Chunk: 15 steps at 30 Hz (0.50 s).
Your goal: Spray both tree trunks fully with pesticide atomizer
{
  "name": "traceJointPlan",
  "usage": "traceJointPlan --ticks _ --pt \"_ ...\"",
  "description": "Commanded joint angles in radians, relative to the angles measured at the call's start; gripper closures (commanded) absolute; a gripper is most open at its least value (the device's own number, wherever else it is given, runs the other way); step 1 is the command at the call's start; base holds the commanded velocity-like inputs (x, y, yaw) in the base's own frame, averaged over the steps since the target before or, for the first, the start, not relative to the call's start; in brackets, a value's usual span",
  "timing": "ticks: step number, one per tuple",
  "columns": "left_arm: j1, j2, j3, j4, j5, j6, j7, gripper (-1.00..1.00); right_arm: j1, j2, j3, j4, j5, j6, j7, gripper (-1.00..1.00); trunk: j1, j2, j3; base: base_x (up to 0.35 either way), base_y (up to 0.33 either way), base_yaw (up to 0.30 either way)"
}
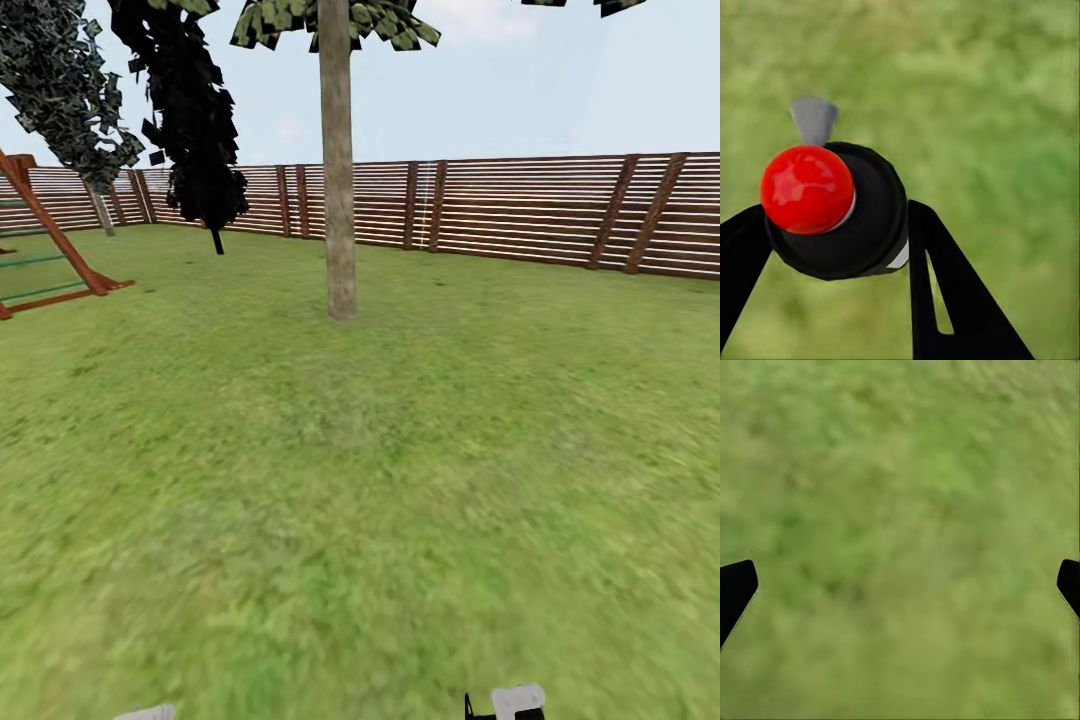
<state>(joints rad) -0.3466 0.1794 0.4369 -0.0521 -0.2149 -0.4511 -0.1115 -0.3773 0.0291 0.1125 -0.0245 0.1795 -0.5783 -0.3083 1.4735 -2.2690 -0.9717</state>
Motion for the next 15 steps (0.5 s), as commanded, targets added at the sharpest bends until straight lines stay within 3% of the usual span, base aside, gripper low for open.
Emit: traceJointPlan --ticks 1,15 --pt "0.0 0.0 0.0 0.0 0.0 0.0 0.0 1.0 0.0 0.0 0.0 0.0 0.0 0.0 0.0 -1.0 0.0 0.0 0.0 0.338 0.0 0.0" --pt "0.0 0.0 0.0 0.0 0.0 0.0 0.0 1.0 0.0 0.0 0.0 0.0 0.0 0.0 0.0 -1.0 0.0 0.0 0.0 0.338 0.0 0.0"
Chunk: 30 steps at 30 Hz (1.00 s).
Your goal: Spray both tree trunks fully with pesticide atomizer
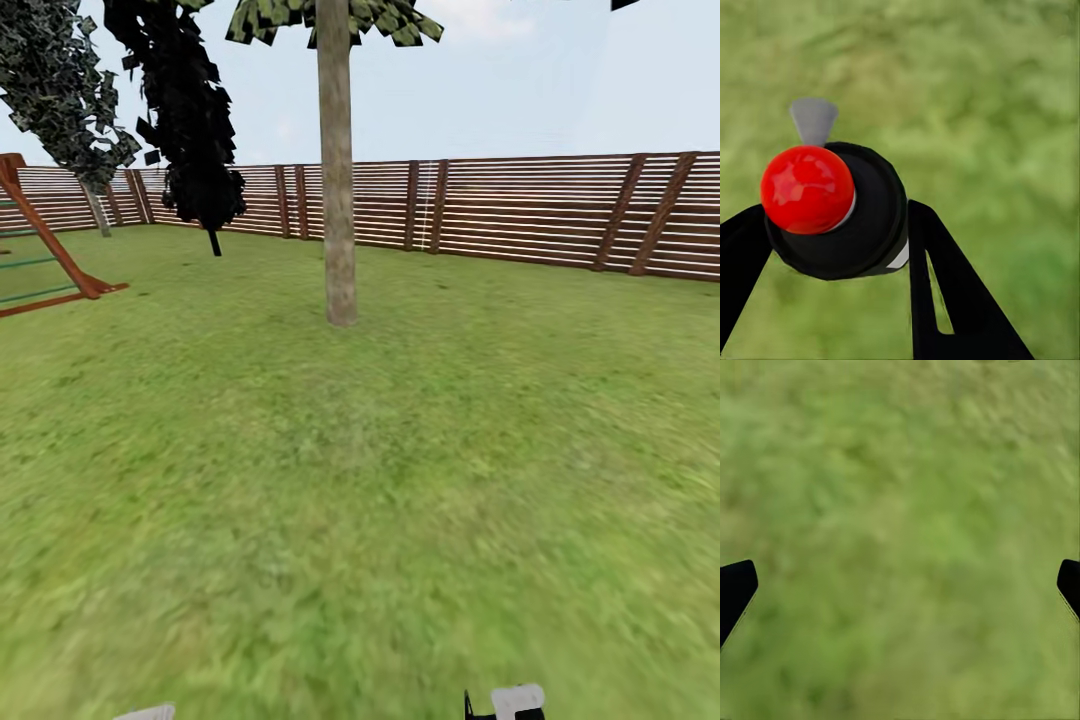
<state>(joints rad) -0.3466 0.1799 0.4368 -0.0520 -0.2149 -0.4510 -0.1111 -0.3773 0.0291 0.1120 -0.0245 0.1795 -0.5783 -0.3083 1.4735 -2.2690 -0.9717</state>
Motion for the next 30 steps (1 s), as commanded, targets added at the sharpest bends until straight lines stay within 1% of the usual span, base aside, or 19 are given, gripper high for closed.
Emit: traceJointPlan --ticks 1,30 --pt "0.0 0.0 0.0 0.0 0.0 0.0 0.0 1.0 0.0 0.0 0.0 0.0 0.0 0.0 0.0 -1.0 0.0 0.0 0.0 0.338 0.0 0.0" --pt "0.0 0.0 0.001 0.0 0.001 0.0 0.001 1.0 0.0 0.0 0.0 0.0 0.0 0.0 0.0 -1.0 0.0 0.0 0.0 0.338 0.0 0.0"
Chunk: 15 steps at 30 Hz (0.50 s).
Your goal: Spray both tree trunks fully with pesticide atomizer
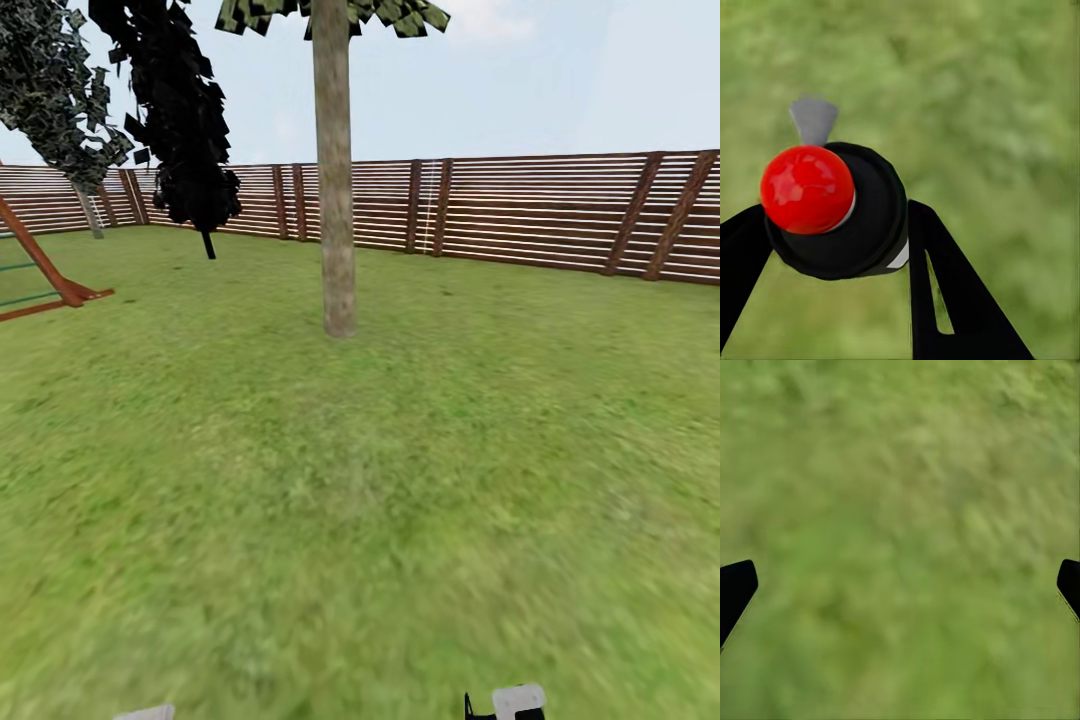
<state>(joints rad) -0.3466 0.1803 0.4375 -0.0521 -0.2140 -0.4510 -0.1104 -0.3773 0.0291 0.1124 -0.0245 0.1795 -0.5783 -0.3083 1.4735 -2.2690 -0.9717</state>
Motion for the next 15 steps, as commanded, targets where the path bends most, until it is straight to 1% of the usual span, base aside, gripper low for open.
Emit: traceJointPlan --ticks 1,15 --pt "0.0 0.0 0.0 0.0 0.0 0.0 0.0 1.0 0.0 0.0 0.0 0.0 0.0 0.0 0.0 -1.0 0.0 0.0 0.0 0.338 0.0 0.0" --pt "0.0 0.001 0.001 0.0 0.001 0.0 0.0 1.0 0.0 0.0 0.0 0.0 0.0 0.0 0.0 -1.0 0.0 0.0 0.0 0.338 0.0 0.0"
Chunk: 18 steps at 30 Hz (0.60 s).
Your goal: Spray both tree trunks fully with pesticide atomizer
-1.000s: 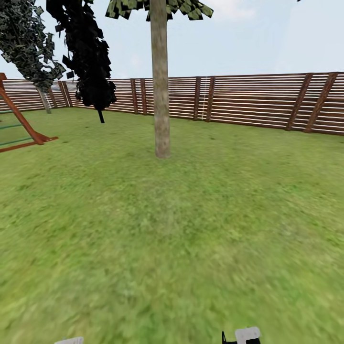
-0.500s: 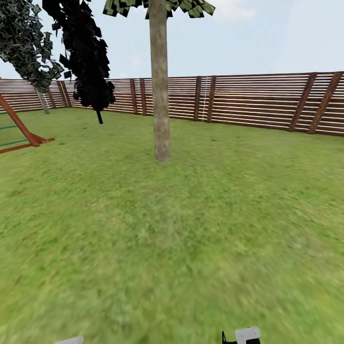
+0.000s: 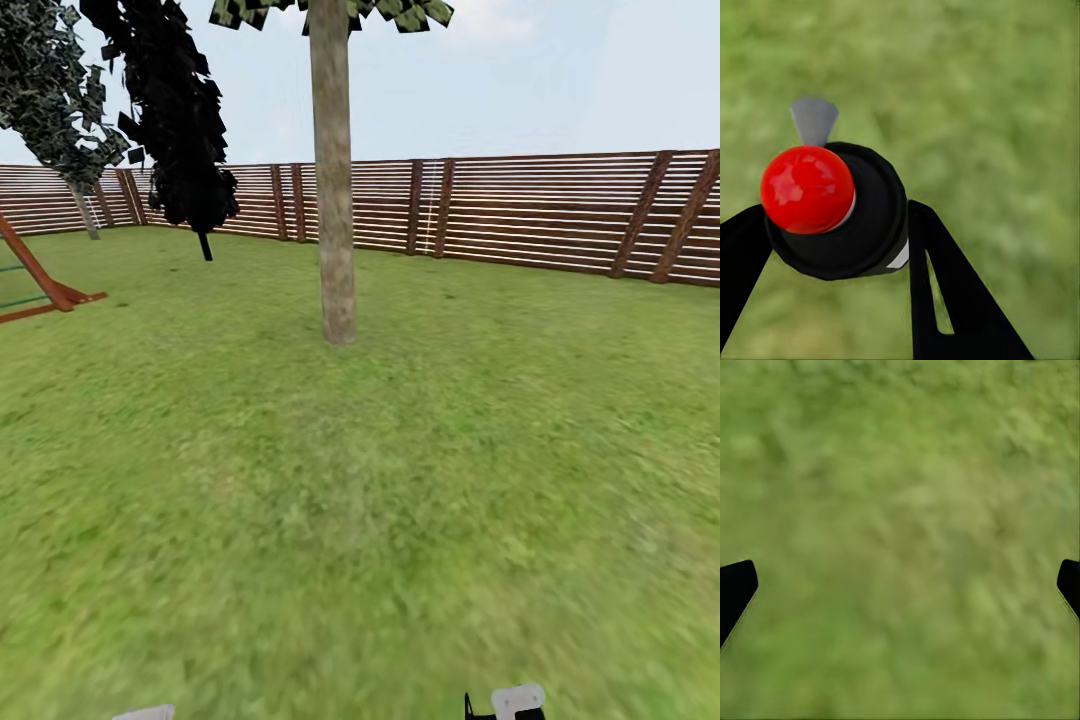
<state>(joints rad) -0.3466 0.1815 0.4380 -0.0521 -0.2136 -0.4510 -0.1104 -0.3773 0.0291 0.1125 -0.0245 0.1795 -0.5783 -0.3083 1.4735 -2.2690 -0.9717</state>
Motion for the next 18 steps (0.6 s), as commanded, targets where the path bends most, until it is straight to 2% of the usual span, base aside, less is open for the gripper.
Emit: traceJointPlan --ticks 1,18 --pt "0.0 0.0 0.001 0.0 0.0 0.0 0.0 1.0 0.0 0.0 0.0 0.0 0.0 0.0 0.0 -1.0 0.0 0.0 0.0 0.338 0.0 0.0" --pt "0.0 0.001 0.0 0.0 0.001 -0.001 -0.006 1.0 0.0 0.002 0.0 0.0 0.0 0.001 0.001 -1.0 0.0 0.0 0.0 0.338 0.0 0.0"
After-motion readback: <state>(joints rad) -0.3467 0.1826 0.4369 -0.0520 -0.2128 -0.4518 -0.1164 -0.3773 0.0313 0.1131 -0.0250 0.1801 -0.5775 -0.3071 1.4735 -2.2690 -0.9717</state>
